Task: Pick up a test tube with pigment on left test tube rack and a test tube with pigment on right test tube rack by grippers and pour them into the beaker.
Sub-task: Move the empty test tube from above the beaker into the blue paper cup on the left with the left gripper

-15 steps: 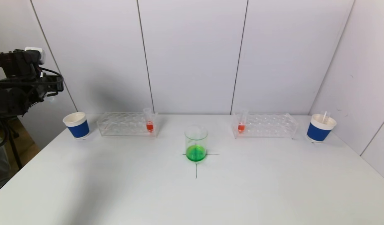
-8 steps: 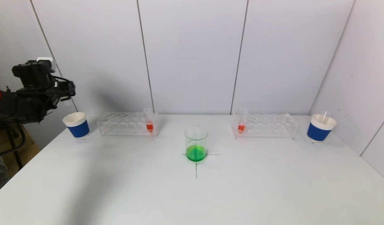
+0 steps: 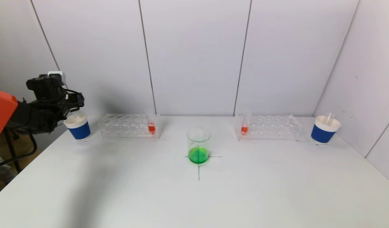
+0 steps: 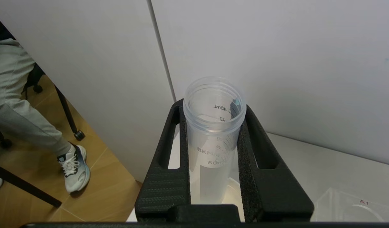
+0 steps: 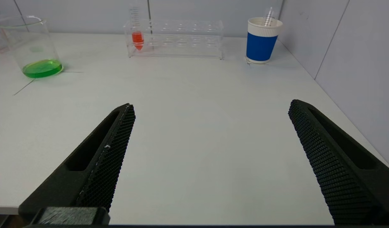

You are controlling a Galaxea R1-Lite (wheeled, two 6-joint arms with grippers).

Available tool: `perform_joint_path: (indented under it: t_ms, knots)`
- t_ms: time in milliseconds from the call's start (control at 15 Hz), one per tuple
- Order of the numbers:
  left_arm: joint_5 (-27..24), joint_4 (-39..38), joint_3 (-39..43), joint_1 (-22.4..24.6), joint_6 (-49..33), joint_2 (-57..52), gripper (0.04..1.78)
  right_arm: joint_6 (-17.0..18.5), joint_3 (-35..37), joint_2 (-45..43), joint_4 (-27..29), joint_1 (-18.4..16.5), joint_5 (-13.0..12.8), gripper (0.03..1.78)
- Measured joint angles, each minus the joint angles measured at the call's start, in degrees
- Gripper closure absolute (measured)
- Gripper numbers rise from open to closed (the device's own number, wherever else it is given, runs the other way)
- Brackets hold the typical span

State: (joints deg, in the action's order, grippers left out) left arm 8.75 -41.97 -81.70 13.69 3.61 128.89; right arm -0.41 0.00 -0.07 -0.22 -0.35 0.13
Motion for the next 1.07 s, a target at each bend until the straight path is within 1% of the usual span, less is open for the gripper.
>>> perform_joint_path:
  t_ms: [800,1067]
  knots:
    - [0.0,-7.4,7.6,0.0,0.0,1.5,1.38,0.0,0.0,0.0,0.0,0.0,0.0,0.05]
    - [0.0,-8.2,8.8,0.0,0.0,1.5,1.38,0.0,0.0,0.0,0.0,0.0,0.0,0.05]
